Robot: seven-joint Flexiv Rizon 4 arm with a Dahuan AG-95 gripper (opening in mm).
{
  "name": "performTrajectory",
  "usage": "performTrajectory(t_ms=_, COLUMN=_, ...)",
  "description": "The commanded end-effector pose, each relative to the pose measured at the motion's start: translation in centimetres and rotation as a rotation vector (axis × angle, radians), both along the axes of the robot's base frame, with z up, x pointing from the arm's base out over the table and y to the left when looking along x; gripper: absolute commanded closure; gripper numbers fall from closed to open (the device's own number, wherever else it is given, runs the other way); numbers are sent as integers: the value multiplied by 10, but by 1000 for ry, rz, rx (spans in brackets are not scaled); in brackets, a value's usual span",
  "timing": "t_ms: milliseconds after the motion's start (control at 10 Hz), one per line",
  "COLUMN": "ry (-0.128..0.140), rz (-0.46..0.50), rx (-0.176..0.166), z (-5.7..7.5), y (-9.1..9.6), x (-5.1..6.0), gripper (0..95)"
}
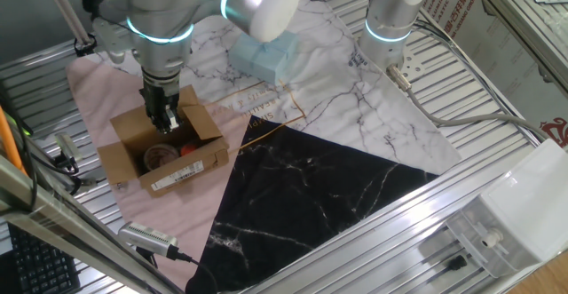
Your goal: Cover the box
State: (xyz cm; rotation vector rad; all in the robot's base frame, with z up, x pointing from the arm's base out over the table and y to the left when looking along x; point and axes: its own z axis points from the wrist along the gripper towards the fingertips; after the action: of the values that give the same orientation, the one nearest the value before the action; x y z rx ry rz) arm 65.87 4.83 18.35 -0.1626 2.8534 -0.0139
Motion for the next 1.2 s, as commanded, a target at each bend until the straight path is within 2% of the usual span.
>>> performTrajectory(t_ms=100, ry=-2, rz=1, rx=2, z=0, y=0, x=1, gripper=950)
performTrajectory(t_ms=500, ry=-12, rz=4, rx=10, z=0, y=0, x=1, gripper=950)
performTrajectory(t_ms=1200, ry=-10, rz=12, rx=10, z=1, y=0, x=1, gripper=950)
